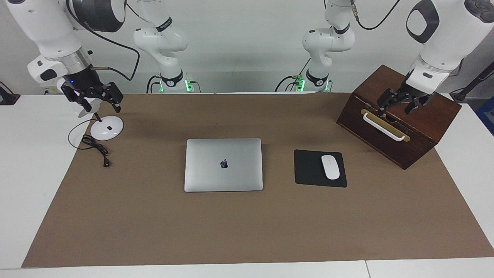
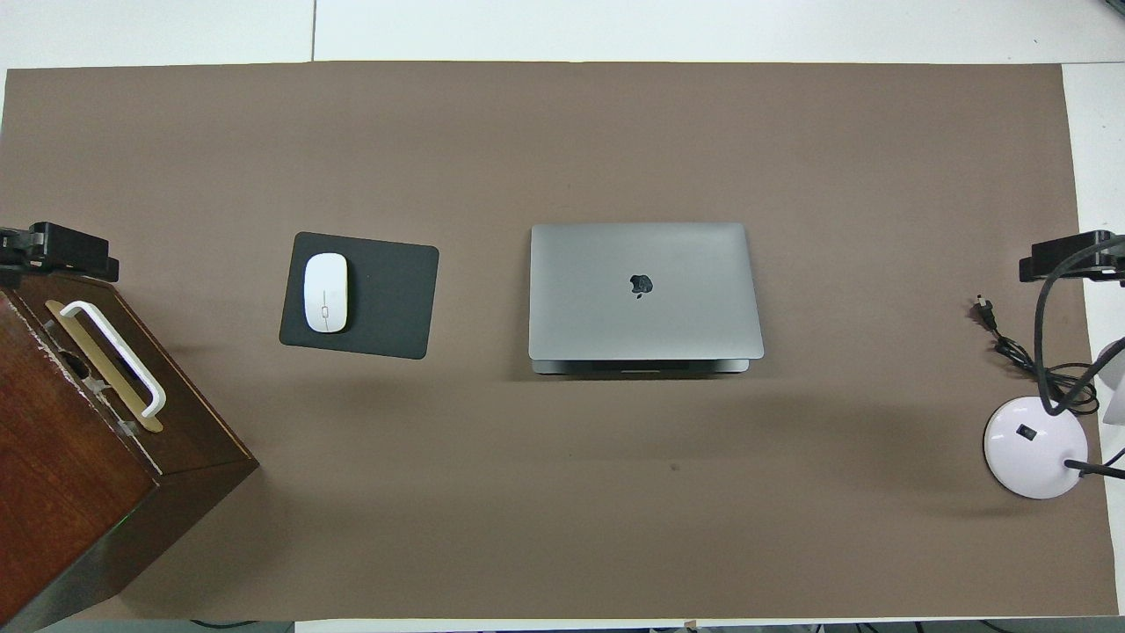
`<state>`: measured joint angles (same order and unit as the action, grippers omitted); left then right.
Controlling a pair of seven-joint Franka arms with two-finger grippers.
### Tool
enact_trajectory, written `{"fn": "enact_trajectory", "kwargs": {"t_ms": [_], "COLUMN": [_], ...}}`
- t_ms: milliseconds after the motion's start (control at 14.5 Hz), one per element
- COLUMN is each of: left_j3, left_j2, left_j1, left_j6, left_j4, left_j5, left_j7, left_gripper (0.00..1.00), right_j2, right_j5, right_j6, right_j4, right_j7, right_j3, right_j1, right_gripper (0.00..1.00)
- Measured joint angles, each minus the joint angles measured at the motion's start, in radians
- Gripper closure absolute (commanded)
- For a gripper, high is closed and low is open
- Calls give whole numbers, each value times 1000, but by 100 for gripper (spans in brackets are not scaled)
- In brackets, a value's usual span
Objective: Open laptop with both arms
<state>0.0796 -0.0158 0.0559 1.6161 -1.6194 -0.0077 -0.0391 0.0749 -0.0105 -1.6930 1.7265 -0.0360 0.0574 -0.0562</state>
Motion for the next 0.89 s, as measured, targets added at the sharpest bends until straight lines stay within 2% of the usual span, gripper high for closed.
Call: {"fn": "enact_trajectory", "kwargs": {"t_ms": [138,206,275,344,413,894], "left_j3": [0,0,1,1,1,4], "left_j2": [0,0,0,0,0,0], "left_j1": [0,0,-1,-1,-1,-8], "left_j6": [0,0,0,1,3,44], "left_j4": [0,0,0,0,0,0], "left_j5": [0,0,0,0,0,-1], "left_j7": [0,0,0,0,0,1], "left_gripper": [0,19,51,79,100,100], "right_j2": [0,0,0,0,0,47], "right_j5": [0,0,0,0,0,-4], "right_j6": [0,0,0,-1,-8,-216], "right_j4": [0,0,0,0,3,175], "right_j7": [0,0,0,0,0,0], "right_j3": [0,0,0,0,0,-3], "right_j1": [0,0,0,0,0,0], "right_gripper": [0,0,0,0,0,0]}}
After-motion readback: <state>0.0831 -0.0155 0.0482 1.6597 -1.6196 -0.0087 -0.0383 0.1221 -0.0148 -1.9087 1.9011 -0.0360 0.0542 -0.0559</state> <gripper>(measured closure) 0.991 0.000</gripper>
